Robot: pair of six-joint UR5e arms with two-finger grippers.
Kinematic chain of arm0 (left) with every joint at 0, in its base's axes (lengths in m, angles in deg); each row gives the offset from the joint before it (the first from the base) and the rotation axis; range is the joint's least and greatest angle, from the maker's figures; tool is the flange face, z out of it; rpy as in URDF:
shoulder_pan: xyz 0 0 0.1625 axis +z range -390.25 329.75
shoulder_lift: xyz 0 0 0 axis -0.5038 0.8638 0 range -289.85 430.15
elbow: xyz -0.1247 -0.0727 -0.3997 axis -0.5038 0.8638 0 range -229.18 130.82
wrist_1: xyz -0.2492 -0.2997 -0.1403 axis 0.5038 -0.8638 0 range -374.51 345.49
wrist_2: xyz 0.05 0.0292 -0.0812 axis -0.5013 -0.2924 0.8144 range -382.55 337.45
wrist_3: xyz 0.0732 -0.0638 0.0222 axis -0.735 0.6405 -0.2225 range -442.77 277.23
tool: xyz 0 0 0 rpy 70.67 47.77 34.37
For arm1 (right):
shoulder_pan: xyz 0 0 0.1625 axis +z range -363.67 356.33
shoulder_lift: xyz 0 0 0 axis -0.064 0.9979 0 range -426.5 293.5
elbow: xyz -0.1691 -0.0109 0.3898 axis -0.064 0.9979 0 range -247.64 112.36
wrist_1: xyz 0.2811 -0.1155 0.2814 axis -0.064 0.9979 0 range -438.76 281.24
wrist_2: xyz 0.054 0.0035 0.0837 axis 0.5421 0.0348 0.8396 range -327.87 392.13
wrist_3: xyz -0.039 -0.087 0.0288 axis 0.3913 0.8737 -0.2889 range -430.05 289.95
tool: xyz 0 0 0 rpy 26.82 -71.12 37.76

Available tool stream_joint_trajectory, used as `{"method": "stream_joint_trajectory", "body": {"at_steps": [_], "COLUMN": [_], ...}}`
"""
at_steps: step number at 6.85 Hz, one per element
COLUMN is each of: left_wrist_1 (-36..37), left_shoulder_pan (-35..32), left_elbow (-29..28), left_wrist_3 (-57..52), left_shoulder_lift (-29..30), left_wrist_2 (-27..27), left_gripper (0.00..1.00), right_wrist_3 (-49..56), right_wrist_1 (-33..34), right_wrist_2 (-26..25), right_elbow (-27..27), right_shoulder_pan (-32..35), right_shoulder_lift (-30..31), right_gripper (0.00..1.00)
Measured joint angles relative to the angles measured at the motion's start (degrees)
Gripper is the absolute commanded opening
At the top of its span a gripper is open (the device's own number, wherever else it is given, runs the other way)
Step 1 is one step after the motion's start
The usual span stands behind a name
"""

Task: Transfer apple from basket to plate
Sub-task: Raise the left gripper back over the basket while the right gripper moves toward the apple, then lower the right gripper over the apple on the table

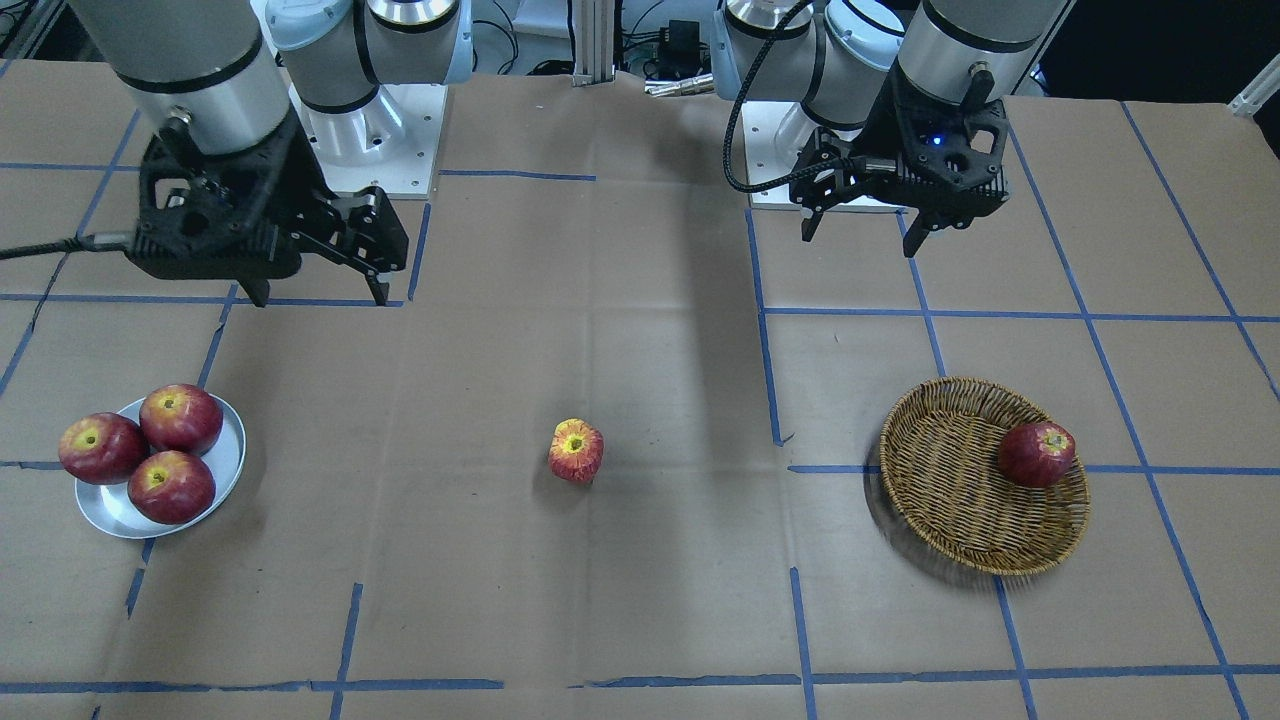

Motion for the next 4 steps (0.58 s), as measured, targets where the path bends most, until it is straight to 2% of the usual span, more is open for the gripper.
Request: {"method": "stream_joint_trajectory", "body": {"at_steps": [2, 4], "left_wrist_1": [0.4, 0.6], "left_shoulder_pan": [0.0, -0.1], "left_elbow": [-0.5, 0.0], "left_wrist_3": [0.8, 1.0], "left_shoulder_lift": [-1.1, -2.7], "left_wrist_2": [0.7, 0.7], "left_gripper": [0.99, 0.99], "right_wrist_3": [-9.1, -17.0], "right_wrist_1": [0.8, 3.6], "right_wrist_2": [-0.1, -0.7], "right_elbow": [5.4, 8.4], "right_shoulder_pan": [6.9, 12.1], "right_shoulder_lift": [-8.1, -14.4], "right_gripper": [1.00, 1.00]}}
